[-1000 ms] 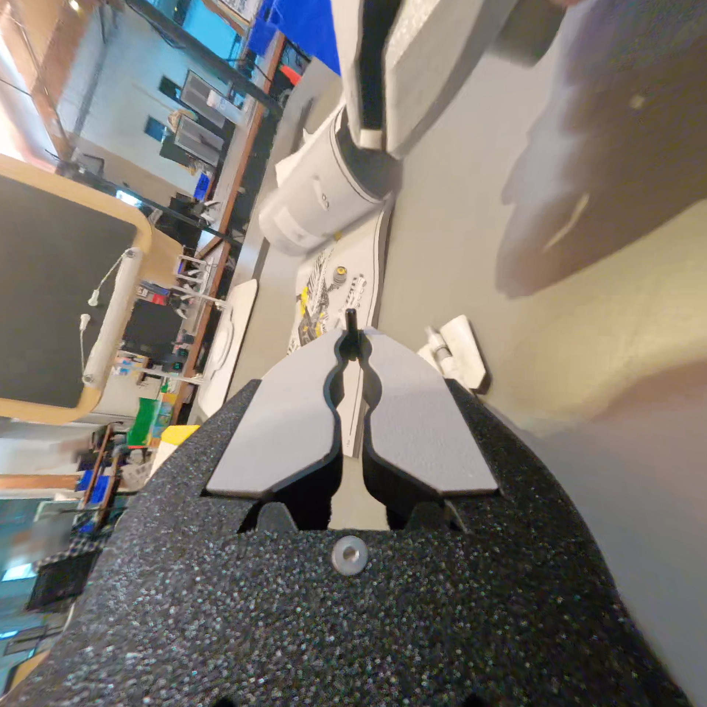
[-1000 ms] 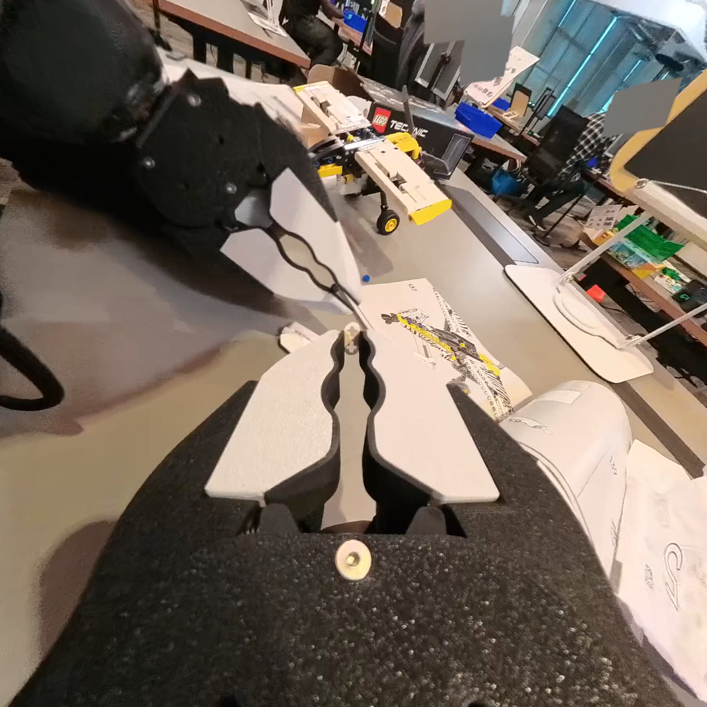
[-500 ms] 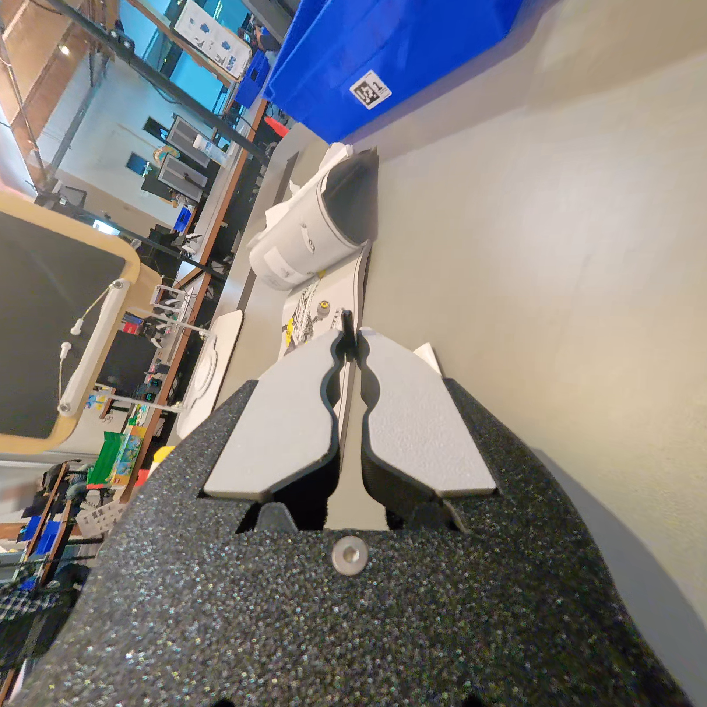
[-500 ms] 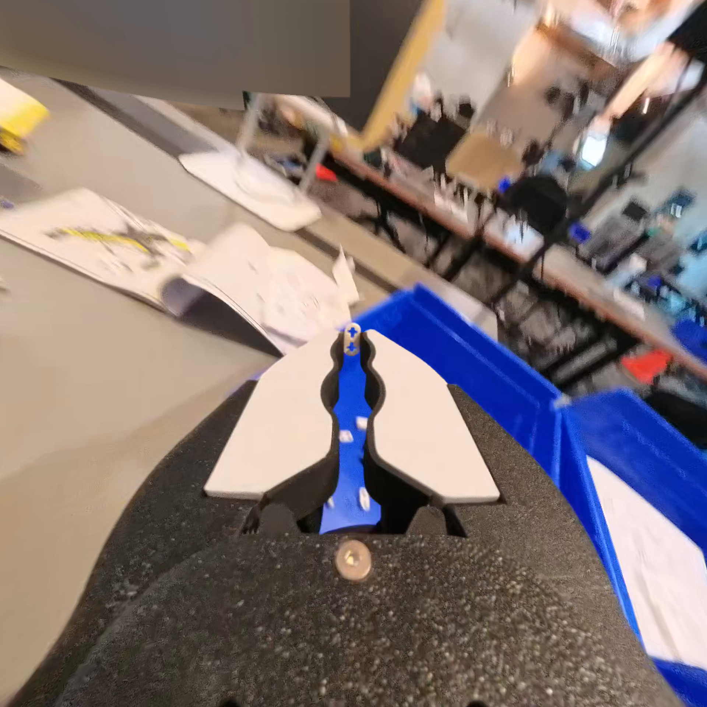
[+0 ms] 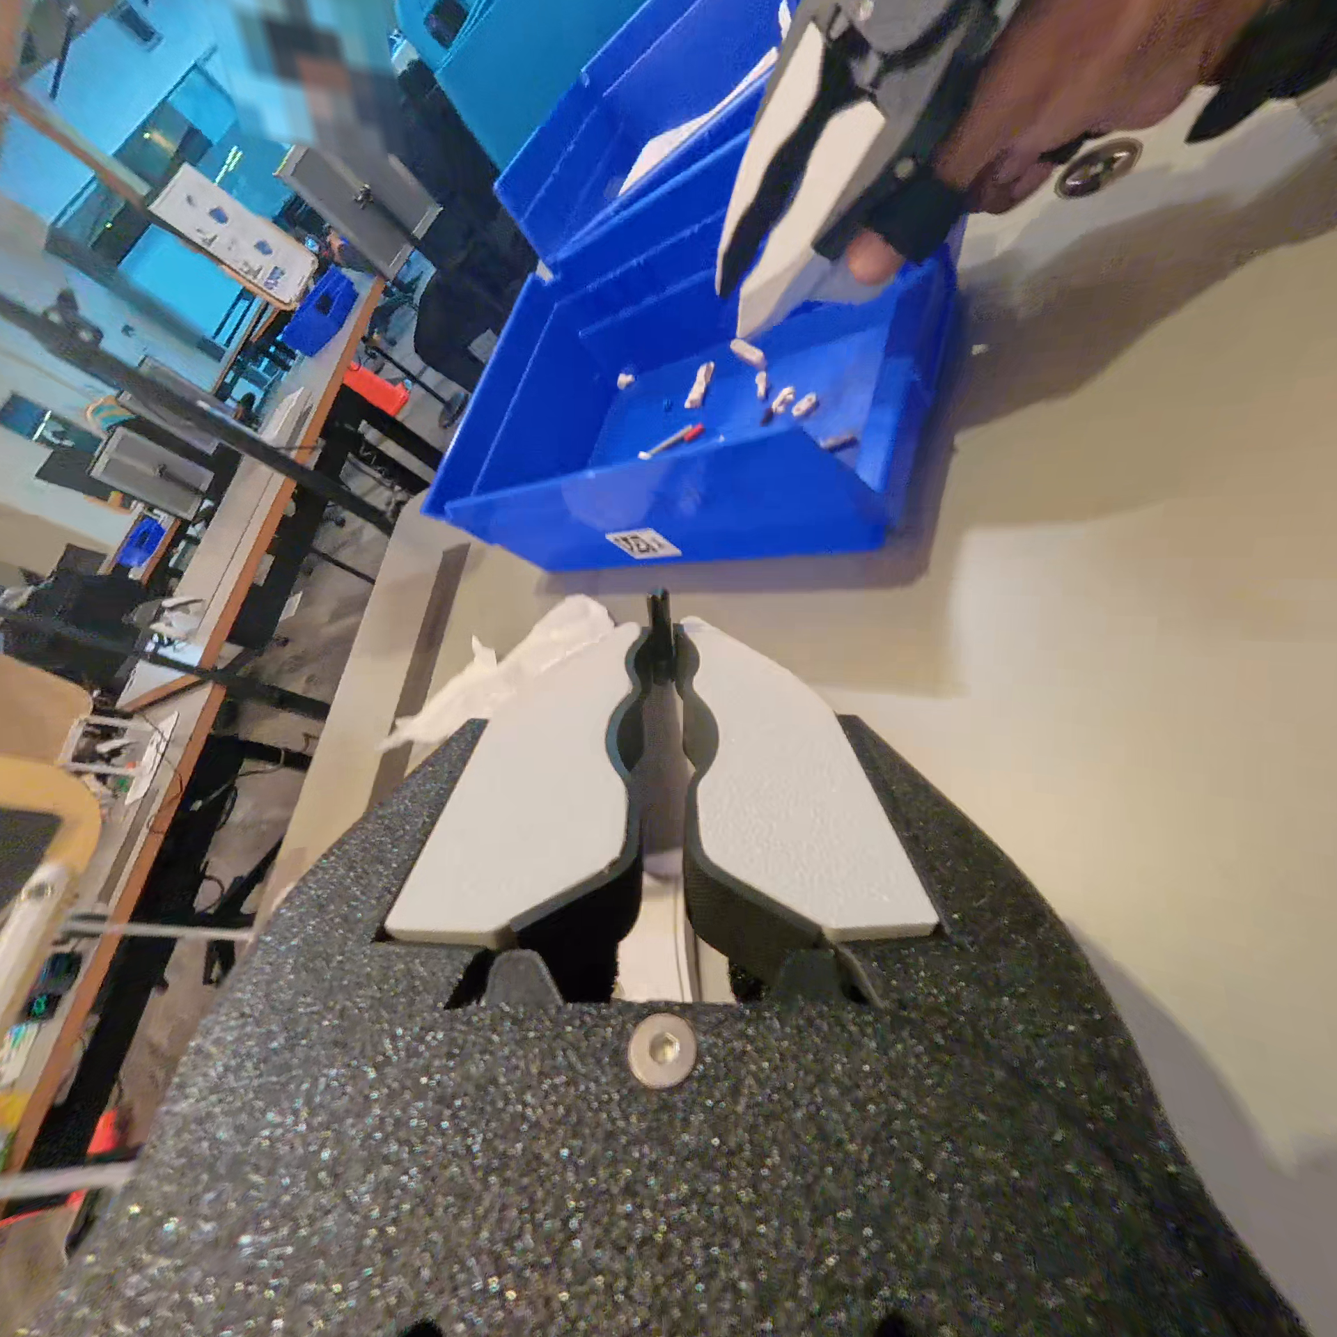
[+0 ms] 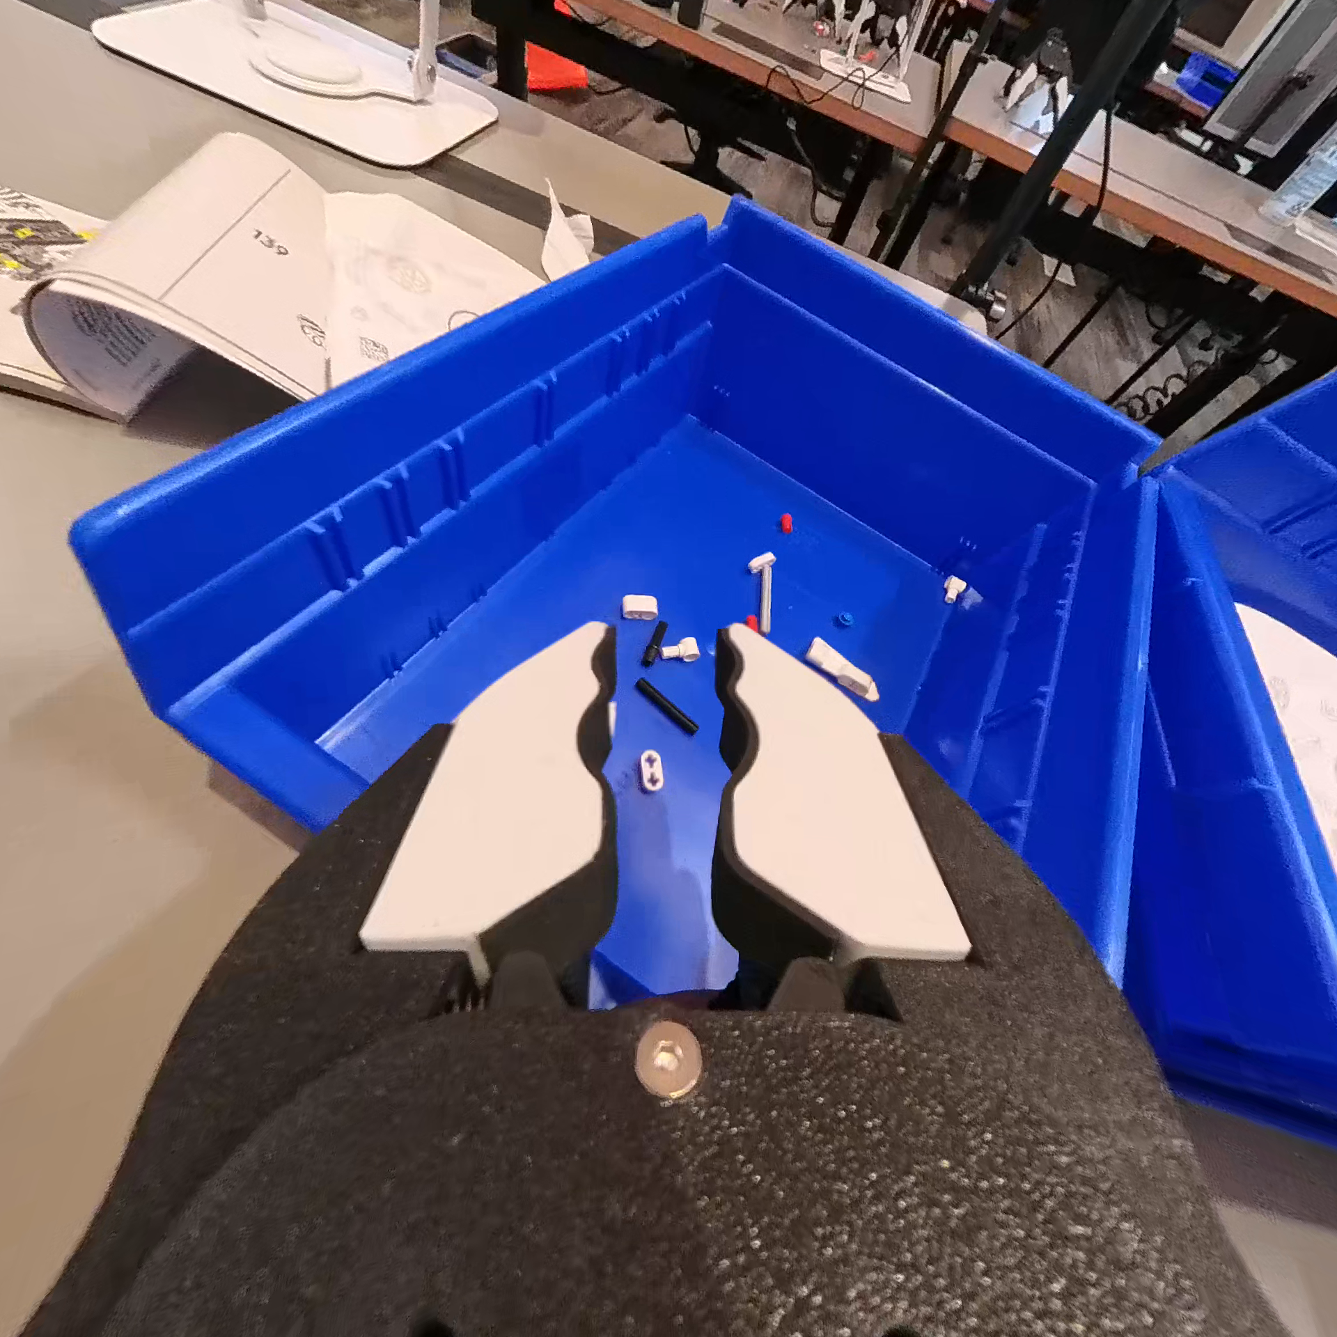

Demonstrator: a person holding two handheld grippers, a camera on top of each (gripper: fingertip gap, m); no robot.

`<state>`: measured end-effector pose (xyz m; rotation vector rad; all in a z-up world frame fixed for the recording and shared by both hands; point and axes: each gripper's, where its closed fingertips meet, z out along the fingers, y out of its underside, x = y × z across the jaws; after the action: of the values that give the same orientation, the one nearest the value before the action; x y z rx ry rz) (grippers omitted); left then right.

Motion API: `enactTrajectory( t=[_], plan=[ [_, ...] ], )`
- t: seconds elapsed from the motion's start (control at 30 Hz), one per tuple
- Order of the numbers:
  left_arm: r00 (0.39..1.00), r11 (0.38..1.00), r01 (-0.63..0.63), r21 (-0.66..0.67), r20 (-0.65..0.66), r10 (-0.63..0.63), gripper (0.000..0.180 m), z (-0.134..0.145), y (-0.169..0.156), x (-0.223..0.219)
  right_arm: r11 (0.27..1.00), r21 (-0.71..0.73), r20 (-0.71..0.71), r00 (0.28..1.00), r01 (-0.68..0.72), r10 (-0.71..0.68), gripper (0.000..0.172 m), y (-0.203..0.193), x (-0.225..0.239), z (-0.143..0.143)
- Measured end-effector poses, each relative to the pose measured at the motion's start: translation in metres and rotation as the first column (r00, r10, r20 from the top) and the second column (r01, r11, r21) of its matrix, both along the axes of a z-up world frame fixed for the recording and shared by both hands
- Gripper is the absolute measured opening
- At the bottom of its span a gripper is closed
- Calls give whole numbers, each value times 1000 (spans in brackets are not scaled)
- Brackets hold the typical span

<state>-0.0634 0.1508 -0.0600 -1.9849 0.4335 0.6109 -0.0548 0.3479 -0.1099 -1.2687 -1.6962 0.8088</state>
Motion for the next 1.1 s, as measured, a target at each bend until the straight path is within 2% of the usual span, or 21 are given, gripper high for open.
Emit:
enactTrajectory(
  t=[0.13,0.23,0.3,0.37,0.47,0.6,0.73,0.9,1.0,1.1],
  plan=[
    [999,999,30,-24,-9,-31,6,9,45,-8,999,36,-9,1000,-16,16,20,0,6,1],
    [993,993,114,-26,31,-113,6,19,82,-9,999,11,-20,999,-33,33,21,-1,9,3],
    [977,982,190,-25,100,-186,6,22,108,-6,999,-7,-23,999,-40,40,22,-1,10,4],
    [948,971,231,-57,237,-211,10,17,129,-4,999,-13,-29,999,-42,42,23,-2,12,6],
    [904,967,236,-94,385,-183,27,8,149,-5,999,-19,-43,998,-45,44,23,-4,17,9],
    [900,976,198,-92,412,-144,40,2,153,-12,998,-26,-53,997,-53,51,23,-7,24,12],
    [901,987,160,-6,410,-143,42,19,123,-15,995,-17,-70,992,-103,101,23,-21,30,20],
    [918,995,68,67,385,-89,44,36,36,-28,969,1,-94,965,-247,246,23,-70,40,34],
    [915,997,-44,69,404,12,45,26,-26,-43,933,19,-89,929,-360,360,23,-113,45,36],
    [884,987,-156,39,452,122,44,2,-82,-50,884,21,-66,882,-466,467,22,-157,47,33]
  ],
)
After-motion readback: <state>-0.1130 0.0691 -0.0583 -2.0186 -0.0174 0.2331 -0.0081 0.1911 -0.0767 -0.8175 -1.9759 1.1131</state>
